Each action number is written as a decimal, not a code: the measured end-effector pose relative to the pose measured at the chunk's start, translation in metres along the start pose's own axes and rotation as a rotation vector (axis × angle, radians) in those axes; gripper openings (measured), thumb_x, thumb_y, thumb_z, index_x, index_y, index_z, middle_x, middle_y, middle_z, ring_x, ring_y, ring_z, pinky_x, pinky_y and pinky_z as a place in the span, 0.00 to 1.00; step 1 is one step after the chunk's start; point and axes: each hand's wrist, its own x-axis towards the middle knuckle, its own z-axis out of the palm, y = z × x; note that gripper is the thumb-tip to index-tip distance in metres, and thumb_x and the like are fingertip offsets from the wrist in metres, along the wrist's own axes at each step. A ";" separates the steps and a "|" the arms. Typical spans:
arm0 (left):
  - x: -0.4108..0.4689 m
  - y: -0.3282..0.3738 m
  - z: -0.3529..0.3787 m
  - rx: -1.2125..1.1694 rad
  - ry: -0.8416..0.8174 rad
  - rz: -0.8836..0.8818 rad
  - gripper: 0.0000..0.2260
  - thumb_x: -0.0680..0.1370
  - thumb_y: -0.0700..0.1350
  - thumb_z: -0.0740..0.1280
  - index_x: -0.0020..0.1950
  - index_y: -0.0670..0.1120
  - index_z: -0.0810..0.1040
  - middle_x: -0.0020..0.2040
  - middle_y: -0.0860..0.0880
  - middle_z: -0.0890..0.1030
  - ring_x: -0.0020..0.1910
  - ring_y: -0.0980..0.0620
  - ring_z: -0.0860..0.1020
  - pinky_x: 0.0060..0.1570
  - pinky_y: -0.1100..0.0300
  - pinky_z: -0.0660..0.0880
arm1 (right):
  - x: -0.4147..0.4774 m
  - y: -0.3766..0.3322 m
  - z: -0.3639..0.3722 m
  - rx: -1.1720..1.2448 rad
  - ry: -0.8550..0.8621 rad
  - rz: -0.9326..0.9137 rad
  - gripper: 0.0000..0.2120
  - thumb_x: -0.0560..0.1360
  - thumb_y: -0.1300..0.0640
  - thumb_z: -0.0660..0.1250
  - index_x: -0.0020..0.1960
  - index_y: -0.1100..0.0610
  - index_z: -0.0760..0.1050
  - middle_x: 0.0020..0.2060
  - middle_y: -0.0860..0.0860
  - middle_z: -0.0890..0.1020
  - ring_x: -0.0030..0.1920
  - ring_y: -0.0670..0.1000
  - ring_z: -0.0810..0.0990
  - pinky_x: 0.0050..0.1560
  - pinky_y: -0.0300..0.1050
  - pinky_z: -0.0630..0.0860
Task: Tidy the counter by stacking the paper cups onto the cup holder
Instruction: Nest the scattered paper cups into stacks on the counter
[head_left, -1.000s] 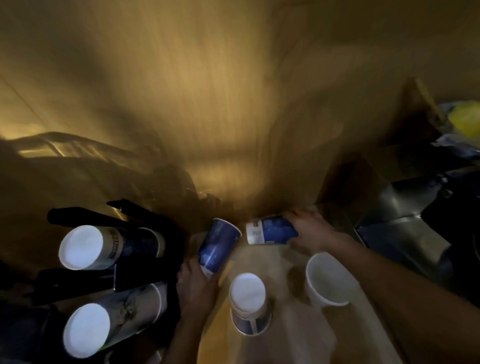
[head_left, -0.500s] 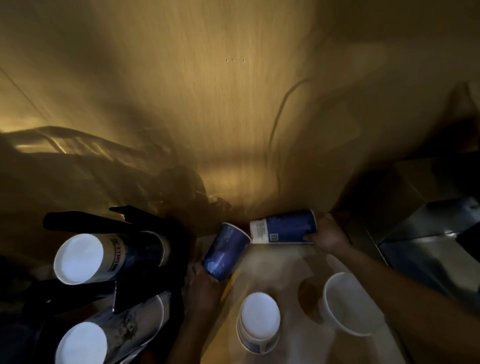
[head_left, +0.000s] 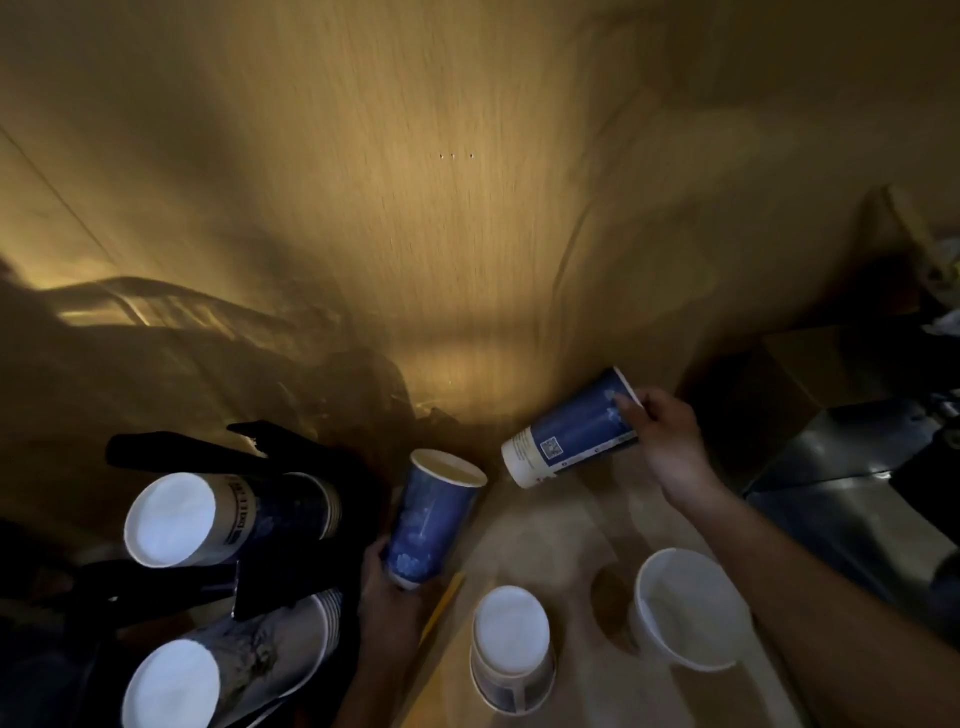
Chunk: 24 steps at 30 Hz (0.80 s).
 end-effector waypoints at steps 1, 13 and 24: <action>-0.002 0.001 -0.001 -0.002 0.000 -0.003 0.34 0.59 0.43 0.78 0.60 0.56 0.67 0.55 0.49 0.78 0.54 0.47 0.78 0.56 0.46 0.74 | -0.002 -0.006 -0.001 0.004 0.020 -0.015 0.11 0.75 0.58 0.64 0.34 0.54 0.73 0.32 0.51 0.77 0.28 0.37 0.76 0.27 0.26 0.69; -0.009 0.013 0.000 0.093 -0.025 -0.016 0.37 0.58 0.36 0.78 0.58 0.58 0.63 0.55 0.49 0.75 0.53 0.45 0.76 0.58 0.45 0.73 | -0.039 -0.087 -0.005 0.131 -0.039 -0.283 0.07 0.77 0.58 0.60 0.42 0.50 0.74 0.39 0.48 0.80 0.37 0.37 0.79 0.34 0.28 0.74; -0.014 0.039 0.003 0.096 -0.128 0.136 0.35 0.61 0.35 0.77 0.58 0.55 0.63 0.58 0.45 0.75 0.55 0.47 0.76 0.58 0.46 0.74 | -0.065 -0.072 0.048 -0.371 -0.679 -0.377 0.12 0.75 0.57 0.64 0.35 0.45 0.73 0.31 0.43 0.76 0.34 0.38 0.75 0.36 0.35 0.68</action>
